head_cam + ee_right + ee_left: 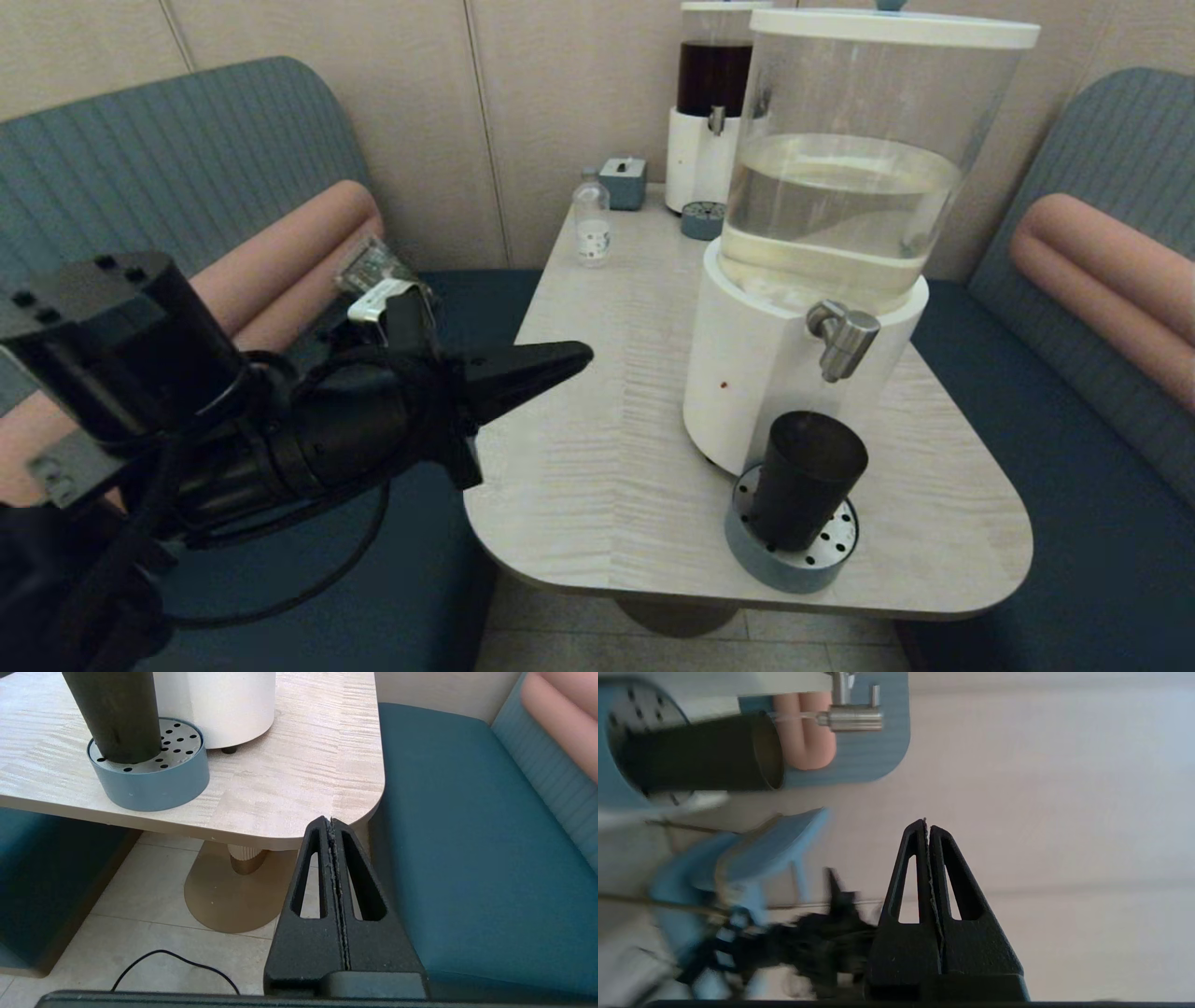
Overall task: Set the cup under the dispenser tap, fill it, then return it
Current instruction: Turn off the faucet
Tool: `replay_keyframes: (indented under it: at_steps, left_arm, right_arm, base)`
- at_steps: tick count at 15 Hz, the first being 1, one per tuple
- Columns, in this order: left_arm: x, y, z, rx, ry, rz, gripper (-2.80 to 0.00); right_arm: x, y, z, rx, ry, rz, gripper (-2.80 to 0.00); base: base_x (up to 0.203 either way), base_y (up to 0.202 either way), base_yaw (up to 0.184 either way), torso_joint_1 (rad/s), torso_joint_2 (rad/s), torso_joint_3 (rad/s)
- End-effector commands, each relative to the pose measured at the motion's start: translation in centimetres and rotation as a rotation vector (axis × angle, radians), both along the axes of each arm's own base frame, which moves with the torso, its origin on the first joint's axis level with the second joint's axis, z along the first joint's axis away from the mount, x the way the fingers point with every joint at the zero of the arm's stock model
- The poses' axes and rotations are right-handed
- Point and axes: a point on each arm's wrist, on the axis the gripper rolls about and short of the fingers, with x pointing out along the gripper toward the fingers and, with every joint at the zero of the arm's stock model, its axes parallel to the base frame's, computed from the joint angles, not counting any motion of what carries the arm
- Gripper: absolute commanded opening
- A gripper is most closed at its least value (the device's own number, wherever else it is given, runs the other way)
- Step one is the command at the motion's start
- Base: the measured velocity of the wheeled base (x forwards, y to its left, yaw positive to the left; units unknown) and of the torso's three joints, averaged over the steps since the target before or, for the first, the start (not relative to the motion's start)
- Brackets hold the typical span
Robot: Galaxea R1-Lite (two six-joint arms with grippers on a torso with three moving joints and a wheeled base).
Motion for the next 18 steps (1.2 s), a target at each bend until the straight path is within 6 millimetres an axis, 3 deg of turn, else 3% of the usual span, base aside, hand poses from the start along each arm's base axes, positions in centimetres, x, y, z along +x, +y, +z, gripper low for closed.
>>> replay_keyframes:
  at_steps: [1,7,12,18]
  left_arm:
    - [1.2,-2.4,-2.7,0.053,-0.039,-0.047,-2.80]
    - [1.3,-6.3,-1.8,0.022,-0.139,-0.081,-2.80]
    - [3.3,-9.7,-3.4,0.101,-0.175,-0.043,-2.80]
    - [4.8,-11.7,-1.4,0.090,-0.191,-0.016,-2.80]
  right_arm:
    - [0.1,0.0,-0.4,-0.001,0.014,0.001,-2.80]
    - [0.1,0.0,-0.4,-0.001,0.014,0.000,-2.80]
    - [0.1,0.0,-0.4,-0.001,0.014,0.000,-2.80]
    - [0.1,0.0,-0.4,-0.001,0.014,0.000,-2.80]
  base:
    - [0.000,0.000,0.000,0.000,0.00,0.000]
    - [0.000,0.000,0.000,0.000,0.00,0.000]
    - [0.000,0.000,0.000,0.000,0.00,0.000]
    - [0.000,0.000,0.000,0.000,0.00,0.000]
